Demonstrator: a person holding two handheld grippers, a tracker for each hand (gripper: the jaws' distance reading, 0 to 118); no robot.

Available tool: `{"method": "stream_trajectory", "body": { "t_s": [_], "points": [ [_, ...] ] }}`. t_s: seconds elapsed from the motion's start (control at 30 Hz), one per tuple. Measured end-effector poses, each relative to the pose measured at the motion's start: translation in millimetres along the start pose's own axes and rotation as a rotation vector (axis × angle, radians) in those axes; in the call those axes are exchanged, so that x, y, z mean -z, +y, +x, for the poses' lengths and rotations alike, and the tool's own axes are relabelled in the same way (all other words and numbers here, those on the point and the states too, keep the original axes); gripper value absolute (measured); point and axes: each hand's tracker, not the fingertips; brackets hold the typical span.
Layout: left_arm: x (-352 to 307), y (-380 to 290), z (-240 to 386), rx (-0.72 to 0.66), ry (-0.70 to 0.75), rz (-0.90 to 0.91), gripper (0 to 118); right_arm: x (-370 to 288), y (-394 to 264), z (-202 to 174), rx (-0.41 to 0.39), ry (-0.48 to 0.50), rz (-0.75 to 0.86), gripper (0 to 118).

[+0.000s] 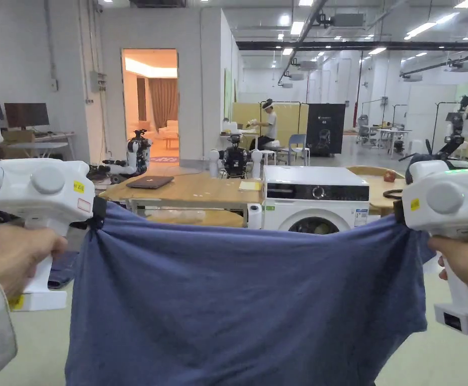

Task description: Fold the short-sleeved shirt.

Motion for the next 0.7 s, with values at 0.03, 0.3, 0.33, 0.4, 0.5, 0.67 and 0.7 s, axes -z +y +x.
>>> {"method": "stream_trajectory", "body": {
  "t_s": [0.03, 0.3, 0.33, 0.4, 0.5, 0.67, 0.7],
  "points": [
    [3, 12, -1, -0.011, 0.001, 0.001, 0, 7, 16, -5, -0.013, -0.016, 0.006, 0],
    [68, 109, -7, -0.04, 0.02, 0.06, 0, 68, 115, -24, 0.03, -0.065, 0.06, 0],
    [78, 120, -7, -0.047, 0.019, 0.064, 0, 76, 123, -26, 0.029, -0.074, 0.069, 0],
    [82, 126, 4, -0.054, 0.012, 0.082, 0, 94, 135, -29, 0.018, -0.086, 0.081, 0],
    [108, 139, 5, -0.053, 0.01, 0.097, 0, 126, 143, -34, 0.024, -0.09, 0.086, 0],
    [166, 148, -15, -0.071, 0.006, 0.14, 0, 154, 140, -41, 0.088, -0.097, 0.135, 0],
    [174, 143, -16, -0.079, 0.002, 0.152, 0, 159, 136, -44, 0.085, -0.097, 0.138, 0]
  ]
}}
